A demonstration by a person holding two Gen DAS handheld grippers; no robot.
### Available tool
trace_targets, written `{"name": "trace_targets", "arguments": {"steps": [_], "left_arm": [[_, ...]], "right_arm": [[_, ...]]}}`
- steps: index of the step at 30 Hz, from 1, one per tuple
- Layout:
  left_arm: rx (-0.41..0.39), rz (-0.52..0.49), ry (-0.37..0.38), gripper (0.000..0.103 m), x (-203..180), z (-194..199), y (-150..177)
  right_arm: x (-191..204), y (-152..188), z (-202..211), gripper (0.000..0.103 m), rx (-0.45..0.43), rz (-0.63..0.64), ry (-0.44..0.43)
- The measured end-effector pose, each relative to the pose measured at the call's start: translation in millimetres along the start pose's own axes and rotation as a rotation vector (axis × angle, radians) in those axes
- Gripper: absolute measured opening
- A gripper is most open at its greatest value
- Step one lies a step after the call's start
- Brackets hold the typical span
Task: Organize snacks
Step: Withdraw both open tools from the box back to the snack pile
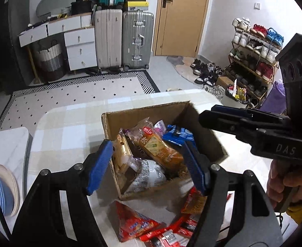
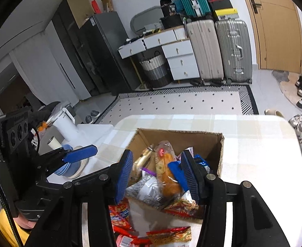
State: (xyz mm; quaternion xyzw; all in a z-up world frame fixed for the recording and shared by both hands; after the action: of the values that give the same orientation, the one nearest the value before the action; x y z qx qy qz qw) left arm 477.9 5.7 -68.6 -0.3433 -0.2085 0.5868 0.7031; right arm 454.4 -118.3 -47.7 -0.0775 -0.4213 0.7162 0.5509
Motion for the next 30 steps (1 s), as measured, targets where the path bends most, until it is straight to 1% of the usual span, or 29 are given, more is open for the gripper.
{"name": "trace_targets", "arguments": {"steps": [4, 6, 7, 8, 10, 12, 13, 14, 15, 16, 17, 18, 19, 20, 21, 22, 23, 26, 27, 30], "left_arm": [[-0.06, 0.002, 0.005, 0.07, -12.5, 45.6, -1.0], [-0.099, -0.011, -0.001, 0.074, -20.9, 73.2, -2.8], [-0.123, -0.018, -0.008, 0.078, -25.7, 88.0, -4.3], [-0.141, -0.021, -0.013, 0.08, -29.1, 100.2, -5.2], [-0.179, -0.03, -0.012, 0.08, -37.0, 127.2, -5.2], [-0.208, -0.024, -0.011, 0.08, -42.3, 150.7, -5.0], [-0.221, -0.017, -0.01, 0.08, -43.6, 161.0, -4.2], [-0.235, -0.012, -0.007, 0.081, -45.3, 172.7, -2.5], [-0.254, -0.008, -0.009, 0.081, -47.2, 185.7, 1.0], [-0.27, -0.008, -0.014, 0.082, -49.2, 197.7, 3.2], [-0.292, -0.01, -0.023, 0.084, -51.7, 211.6, 7.3], [-0.313, -0.013, -0.031, 0.085, -53.8, 224.4, 10.5], [-0.332, -0.015, -0.035, 0.087, -56.6, 235.8, 13.2], [-0.355, -0.021, -0.032, 0.091, -59.6, 249.1, 18.4], [-0.376, -0.03, -0.031, 0.094, -62.7, 259.8, 23.9], [-0.399, -0.034, -0.045, 0.099, -65.8, 271.7, 31.5], [-0.416, -0.033, -0.051, 0.102, -67.2, 279.0, 36.4], [-0.459, -0.034, -0.042, 0.102, -73.0, 305.9, 58.5], [-0.471, -0.029, -0.049, 0.102, -73.8, 315.6, 68.7], [-0.506, -0.008, -0.067, 0.102, -72.0, 334.0, 99.1]], "right_arm": [[14.6, -4.5, 32.4, 0.052, -0.042, 0.019, -0.004], [24.4, -7.9, 51.9, 0.053, -0.07, 0.033, -0.004], [30.2, -9.5, 64.6, 0.058, -0.087, 0.039, -0.008], [35.3, -10.4, 75.1, 0.065, -0.103, 0.044, -0.012], [46.8, -11.1, 98.6, 0.069, -0.144, 0.059, -0.018], [59.2, -9.6, 120.1, 0.069, -0.176, 0.084, -0.022], [64.8, -7.8, 130.7, 0.073, -0.192, 0.096, -0.025], [72.5, -4.8, 145.5, 0.082, -0.218, 0.11, -0.028], [77.3, -2.3, 155.4, 0.087, -0.236, 0.117, -0.03], [82.3, 1.1, 166.7, 0.093, -0.26, 0.122, -0.034], [88.2, 7.1, 181.3, 0.094, -0.292, 0.129, -0.044], [96.7, 18.2, 203.5, 0.095, -0.341, 0.138, -0.072], [96.7, 18.2, 203.5, 0.097, -0.341, 0.138, -0.072], [99.4, 22.8, 211.3, 0.099, -0.36, 0.138, -0.08], [102.2, 27.5, 219.3, 0.1, -0.381, 0.136, -0.081], [105.2, 33.4, 226.5, 0.1, -0.398, 0.134, -0.082], [108.2, 40.8, 233.4, 0.101, -0.411, 0.135, -0.086], [112.5, 63.2, 250.2, 0.102, -0.445, 0.131, -0.089], [114.8, 71.2, 255.1, 0.102, -0.457, 0.129, -0.087], [116.7, 100.0, 264.1, 0.102, -0.483, 0.151, -0.055]]}}
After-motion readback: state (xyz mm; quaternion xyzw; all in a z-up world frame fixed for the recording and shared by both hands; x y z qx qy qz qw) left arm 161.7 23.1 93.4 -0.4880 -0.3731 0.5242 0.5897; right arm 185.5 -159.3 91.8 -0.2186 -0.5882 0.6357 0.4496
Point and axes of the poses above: each gripper's, at about its wrist camera, not at the fingertips, and z roughly against the way its jaws point, x to its left, y to its underside, the point moved 3 cm from there along -z, roughly the way its jaws point, and after that the axes turned 2 degrees about y, right-handed, at the moved point
